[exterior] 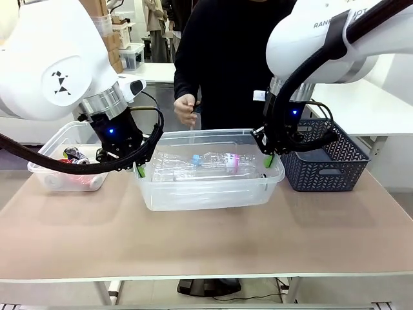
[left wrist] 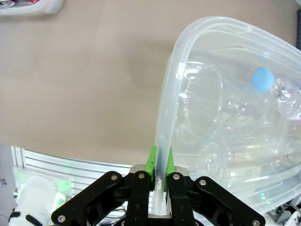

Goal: Sort the waste into each basket.
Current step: Offer the picked Organizing box to the human.

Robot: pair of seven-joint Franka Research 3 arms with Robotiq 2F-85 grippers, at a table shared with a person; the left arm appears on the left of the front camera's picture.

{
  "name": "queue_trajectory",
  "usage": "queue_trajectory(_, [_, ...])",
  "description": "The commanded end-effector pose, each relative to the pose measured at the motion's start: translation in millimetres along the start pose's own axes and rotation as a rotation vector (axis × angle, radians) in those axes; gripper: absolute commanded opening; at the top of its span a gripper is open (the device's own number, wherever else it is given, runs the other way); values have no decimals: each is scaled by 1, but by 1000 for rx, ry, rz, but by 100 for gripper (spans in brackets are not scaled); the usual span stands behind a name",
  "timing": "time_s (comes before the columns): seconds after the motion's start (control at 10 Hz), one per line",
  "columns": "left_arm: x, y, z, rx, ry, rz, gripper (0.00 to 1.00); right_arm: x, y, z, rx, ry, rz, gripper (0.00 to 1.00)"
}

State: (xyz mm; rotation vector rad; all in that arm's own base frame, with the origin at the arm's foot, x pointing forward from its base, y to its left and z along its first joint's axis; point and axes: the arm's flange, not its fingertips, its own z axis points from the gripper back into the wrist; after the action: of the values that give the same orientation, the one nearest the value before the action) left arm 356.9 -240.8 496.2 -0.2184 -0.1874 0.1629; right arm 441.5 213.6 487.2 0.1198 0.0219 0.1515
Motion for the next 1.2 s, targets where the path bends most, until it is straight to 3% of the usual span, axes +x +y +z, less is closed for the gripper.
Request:
queue_trajectory(0.0, [4,1,8,-9,-23,-8,6,-2,0,0,-3,0,7,4])
queue_trajectory(0.4, [0,0,0,0,0,0,6,0,0,0,0,0,0,4])
queue_trajectory(0.6, [67,-26,-6,36,-84,-38,6,63,1,15,-8,10,75,4])
queue_trajectory(0.8, [119,-37,-26,54,-95,-16,6,108,-6,11,7,2,32,4])
queue_trajectory(0.9, [135,-37,-35,65,-91,22,6,115,-7,6,26,9,29,4])
queue_trajectory(1.1, [129,-36,-40,50,-45,67,6,112,-4,-8,34,9,32,4])
